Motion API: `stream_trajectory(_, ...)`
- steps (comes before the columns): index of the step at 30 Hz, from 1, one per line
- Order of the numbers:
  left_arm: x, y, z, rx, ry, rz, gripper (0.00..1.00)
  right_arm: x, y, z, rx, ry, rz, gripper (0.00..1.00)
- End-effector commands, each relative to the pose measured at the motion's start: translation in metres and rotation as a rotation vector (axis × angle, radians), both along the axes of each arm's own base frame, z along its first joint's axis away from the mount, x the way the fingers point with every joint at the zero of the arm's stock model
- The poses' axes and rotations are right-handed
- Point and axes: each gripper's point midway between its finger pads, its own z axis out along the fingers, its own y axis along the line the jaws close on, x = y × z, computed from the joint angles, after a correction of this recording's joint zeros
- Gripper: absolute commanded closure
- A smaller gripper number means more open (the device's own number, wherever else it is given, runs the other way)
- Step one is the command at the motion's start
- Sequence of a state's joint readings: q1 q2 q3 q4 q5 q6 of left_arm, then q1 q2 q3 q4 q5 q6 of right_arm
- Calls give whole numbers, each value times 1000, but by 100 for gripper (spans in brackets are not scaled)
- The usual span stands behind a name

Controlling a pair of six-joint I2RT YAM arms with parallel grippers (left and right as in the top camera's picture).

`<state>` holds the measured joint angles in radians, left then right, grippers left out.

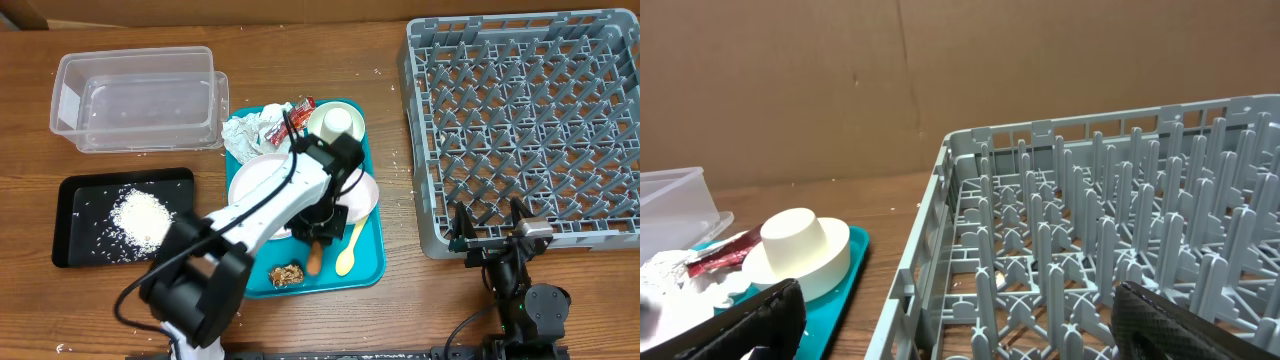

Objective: Sort waste into correct bins and load items into the dishwasher
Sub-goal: 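Carry the carrot left and drop it onto the black tray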

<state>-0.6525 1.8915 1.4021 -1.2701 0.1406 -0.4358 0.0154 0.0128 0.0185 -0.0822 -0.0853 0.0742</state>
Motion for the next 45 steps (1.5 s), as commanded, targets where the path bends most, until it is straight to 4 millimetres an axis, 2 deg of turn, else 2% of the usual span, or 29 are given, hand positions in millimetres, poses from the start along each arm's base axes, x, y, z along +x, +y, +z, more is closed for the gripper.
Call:
stream_trajectory(1,32,5,54,-36,-175,23,75,0,-1,-2,-4,-3,-6,0)
stream_trajectory(3,45,18,75,-34,-229,63,74,0,-1,-2,-4,-3,-6,0)
stream_trajectory(6,59,44,97,-27,-280,139,74,0,-1,-2,-4,-3,-6,0)
stream_trajectory(9,68,73,108,-28,-304,233,73,0,-1,-2,-4,-3,-6,0)
stream_trajectory(11,73,99,113,-15,-308,310,74,0,-1,-2,-4,-3,-6,0)
stream_trajectory(12,76,119,115,7,-310,363,74,0,-1,-2,-4,-3,-6,0)
stream_trajectory(20,89,233,109,125,-333,708,72,0,-1,-2,-4,-3,-6,0)
stream_trajectory(24,89,275,101,133,-351,852,70,0,-1,-2,-4,-3,-6,0)
stream_trajectory(28,80,308,83,151,-340,955,69,0,-1,-2,-4,-3,-6,0)
stream_trajectory(32,73,316,63,108,-310,1010,66,0,-1,-2,-4,-3,-6,0)
stream_trajectory(37,76,310,57,63,-309,981,67,0,-1,-2,-4,-3,-6,0)
stream_trajectory(43,93,279,62,-122,-330,849,66,0,-1,-2,-4,-3,-6,0)
stream_trajectory(45,98,262,65,-193,-334,782,65,0,-1,-2,-4,-3,-6,0)
